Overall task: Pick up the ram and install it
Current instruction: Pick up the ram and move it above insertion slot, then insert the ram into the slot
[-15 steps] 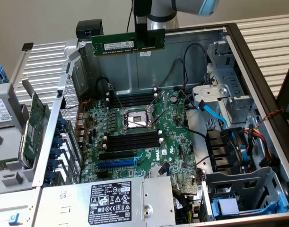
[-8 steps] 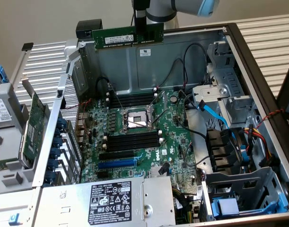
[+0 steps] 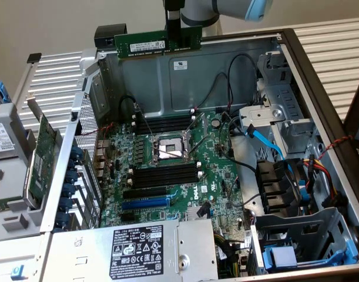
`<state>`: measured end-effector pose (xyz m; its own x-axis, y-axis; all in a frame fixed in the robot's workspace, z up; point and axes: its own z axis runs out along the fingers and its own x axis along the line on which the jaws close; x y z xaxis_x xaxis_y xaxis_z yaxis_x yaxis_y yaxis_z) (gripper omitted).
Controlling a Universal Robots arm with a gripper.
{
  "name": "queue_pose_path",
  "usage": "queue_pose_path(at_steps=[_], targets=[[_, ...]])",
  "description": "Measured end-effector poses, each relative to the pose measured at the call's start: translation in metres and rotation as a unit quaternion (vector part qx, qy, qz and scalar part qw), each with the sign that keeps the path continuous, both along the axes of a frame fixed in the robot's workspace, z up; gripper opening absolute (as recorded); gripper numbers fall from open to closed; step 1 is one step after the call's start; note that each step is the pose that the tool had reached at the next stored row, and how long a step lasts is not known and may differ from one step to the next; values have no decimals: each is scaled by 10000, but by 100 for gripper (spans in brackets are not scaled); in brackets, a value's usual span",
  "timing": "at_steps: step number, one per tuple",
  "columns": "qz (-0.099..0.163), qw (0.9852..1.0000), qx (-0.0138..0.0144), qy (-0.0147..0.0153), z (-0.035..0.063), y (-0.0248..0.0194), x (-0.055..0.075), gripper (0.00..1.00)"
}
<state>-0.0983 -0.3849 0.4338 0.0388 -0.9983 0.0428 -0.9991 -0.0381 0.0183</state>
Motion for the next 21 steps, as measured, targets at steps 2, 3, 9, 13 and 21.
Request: queue_pose_path(at_steps=[2,3,9,13,21], targets=[[0,10000,0,0,-1,1,-2,12],[-1,10000,0,-1,-3,2,-5,12],[-1,10000,3,-4,-23,4,-29,12],[-1,10000,4,-7,-63,27,-50,12],[-2,10000,46,-7,-196,30,-64,12]])
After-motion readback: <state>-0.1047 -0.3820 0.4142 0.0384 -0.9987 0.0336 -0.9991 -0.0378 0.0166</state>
